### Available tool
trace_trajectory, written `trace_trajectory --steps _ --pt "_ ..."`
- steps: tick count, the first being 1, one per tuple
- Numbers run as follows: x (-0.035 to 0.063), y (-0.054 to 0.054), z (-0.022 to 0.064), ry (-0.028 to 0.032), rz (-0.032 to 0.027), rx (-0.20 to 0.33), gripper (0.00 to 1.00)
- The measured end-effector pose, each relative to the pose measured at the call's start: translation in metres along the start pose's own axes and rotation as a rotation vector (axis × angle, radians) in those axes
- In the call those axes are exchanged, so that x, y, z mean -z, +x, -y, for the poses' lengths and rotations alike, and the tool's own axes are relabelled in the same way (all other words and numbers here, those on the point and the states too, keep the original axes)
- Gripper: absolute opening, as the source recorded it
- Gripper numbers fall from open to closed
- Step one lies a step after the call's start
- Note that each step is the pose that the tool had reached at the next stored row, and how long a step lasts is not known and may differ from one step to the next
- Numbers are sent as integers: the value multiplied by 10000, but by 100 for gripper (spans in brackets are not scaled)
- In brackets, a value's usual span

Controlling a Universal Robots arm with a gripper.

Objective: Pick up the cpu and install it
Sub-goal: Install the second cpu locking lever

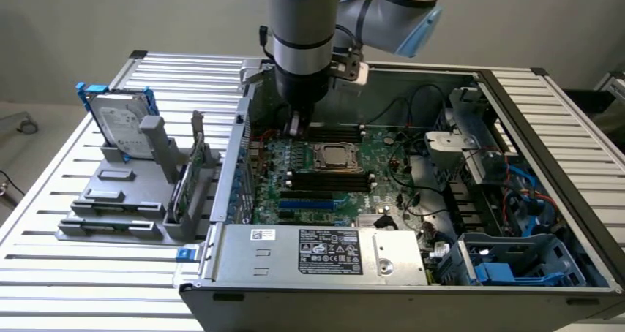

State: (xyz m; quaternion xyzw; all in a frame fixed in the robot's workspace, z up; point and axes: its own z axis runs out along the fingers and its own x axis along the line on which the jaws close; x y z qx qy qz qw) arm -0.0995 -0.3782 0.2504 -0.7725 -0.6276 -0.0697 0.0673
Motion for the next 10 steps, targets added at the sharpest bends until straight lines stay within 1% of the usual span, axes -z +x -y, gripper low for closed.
trace_trajectory --steps 1,7,10 --pt "0 0 0 -1 63 116 11" --pt "0 0 0 1 500 824 11" --pt "0 1 1 9 728 1155 11"
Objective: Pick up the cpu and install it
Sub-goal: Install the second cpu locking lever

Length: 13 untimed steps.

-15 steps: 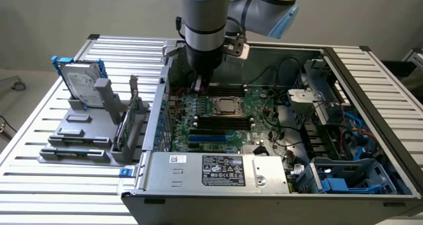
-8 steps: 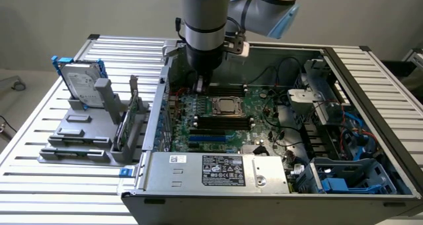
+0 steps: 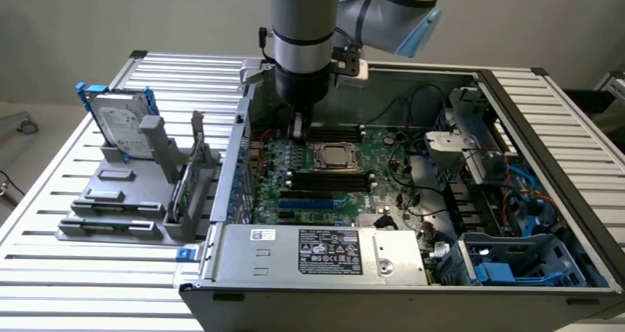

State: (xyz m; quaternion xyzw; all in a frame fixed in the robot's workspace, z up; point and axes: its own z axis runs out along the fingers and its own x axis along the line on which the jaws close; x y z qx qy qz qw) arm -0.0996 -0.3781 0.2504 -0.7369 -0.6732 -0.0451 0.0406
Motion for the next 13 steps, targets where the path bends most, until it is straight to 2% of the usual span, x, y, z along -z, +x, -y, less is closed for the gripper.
trace_trajectory --steps 7,10,13 --pt "-2 12 5 28 501 677 11" --pt "-4 32 9 43 653 921 11" --pt "-8 61 13 57 773 1151 11"
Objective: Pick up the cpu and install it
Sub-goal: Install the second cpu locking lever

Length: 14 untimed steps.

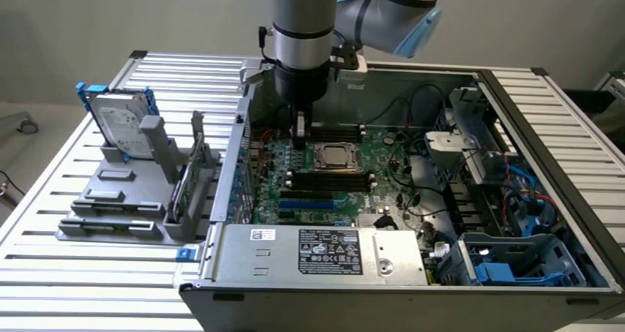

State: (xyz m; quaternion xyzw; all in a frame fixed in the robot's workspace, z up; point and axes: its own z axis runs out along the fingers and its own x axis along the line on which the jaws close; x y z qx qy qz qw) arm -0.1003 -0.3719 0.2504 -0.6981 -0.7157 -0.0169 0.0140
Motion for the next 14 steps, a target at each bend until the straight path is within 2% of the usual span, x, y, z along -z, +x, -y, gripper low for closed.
trace_trajectory --steps 4,8,9,10,14 --pt "-3 65 -2 -5 102 242 11" --pt "-6 150 -4 -66 189 356 11" --pt "-5 153 -3 -98 195 360 11" --pt "-6 153 -4 -105 194 361 11" --pt "-6 153 -4 -106 195 361 11"
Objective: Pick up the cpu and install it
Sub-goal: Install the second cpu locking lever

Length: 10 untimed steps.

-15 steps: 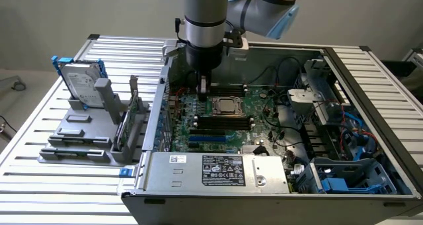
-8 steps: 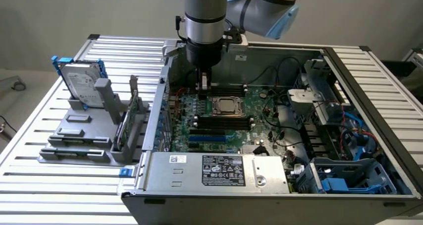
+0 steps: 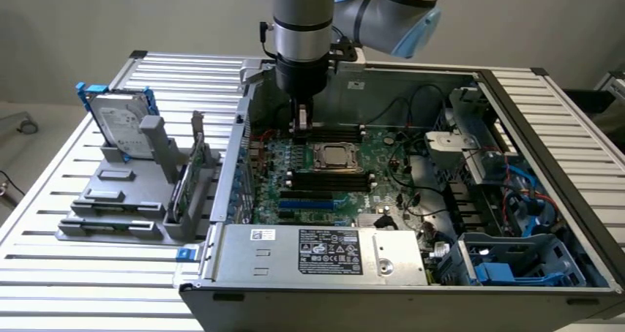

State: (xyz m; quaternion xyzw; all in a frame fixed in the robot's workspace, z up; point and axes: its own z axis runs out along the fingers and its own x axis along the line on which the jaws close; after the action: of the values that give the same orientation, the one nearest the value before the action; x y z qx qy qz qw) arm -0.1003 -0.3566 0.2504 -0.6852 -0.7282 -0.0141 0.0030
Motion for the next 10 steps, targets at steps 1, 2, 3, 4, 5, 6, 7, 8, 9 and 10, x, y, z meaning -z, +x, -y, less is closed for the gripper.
trace_trajectory --steps 1,2,3,4,5,6,7,8,9,10 --pt "0 0 0 0 0 0 11" --pt "0 0 0 1 1 0 11" --pt "0 0 0 0 1 0 11" --pt "0 0 0 0 0 -1 11" --pt "0 0 0 0 1 0 11" --pt "0 0 0 0 0 0 11" --pt "0 0 0 0 0 0 11" --pt "0 0 0 0 0 0 11" --pt "0 0 0 0 1 0 11" --pt "0 0 0 0 0 0 11"
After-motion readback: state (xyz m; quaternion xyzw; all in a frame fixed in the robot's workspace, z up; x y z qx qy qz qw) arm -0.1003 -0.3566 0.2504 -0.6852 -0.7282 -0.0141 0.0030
